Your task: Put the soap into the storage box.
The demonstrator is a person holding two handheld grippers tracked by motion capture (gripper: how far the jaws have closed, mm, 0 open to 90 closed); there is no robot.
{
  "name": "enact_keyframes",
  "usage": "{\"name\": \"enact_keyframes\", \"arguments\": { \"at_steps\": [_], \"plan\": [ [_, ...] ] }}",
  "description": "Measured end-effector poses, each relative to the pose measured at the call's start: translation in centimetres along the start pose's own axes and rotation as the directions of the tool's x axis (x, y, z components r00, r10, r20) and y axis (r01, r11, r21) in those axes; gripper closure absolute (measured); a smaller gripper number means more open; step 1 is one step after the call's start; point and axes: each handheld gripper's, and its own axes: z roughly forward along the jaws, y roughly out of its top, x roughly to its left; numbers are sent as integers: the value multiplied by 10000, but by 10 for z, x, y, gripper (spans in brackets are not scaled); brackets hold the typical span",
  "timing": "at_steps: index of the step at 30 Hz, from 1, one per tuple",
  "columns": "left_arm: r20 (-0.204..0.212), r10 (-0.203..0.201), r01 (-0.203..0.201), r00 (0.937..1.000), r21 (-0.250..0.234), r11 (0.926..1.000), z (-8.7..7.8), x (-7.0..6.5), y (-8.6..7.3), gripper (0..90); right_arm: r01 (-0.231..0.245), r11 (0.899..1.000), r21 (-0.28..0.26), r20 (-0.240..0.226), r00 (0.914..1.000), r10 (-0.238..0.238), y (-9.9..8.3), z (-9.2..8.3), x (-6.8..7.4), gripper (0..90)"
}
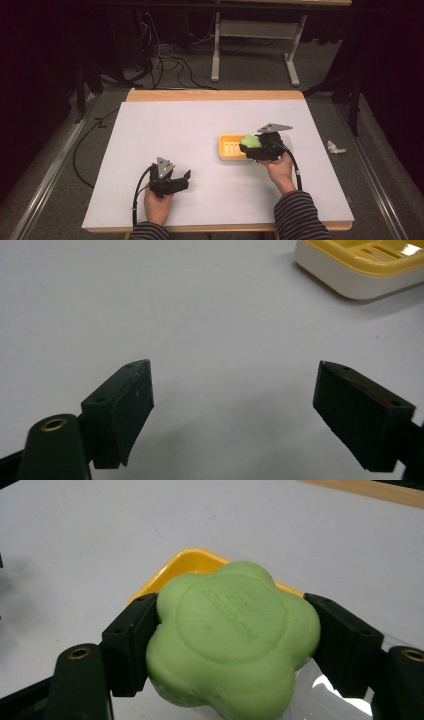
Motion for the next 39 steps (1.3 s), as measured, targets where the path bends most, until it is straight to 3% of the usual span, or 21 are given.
{"name": "enact_keyframes", "arguments": {
  "at_steps": [39],
  "plan": [
    [-32, 0, 0, 10000, -30, 10000, 0, 0, 0, 170, 100, 9972, 740, 48, 9999, -104, 7, 45, 4, 268]
  ]
}}
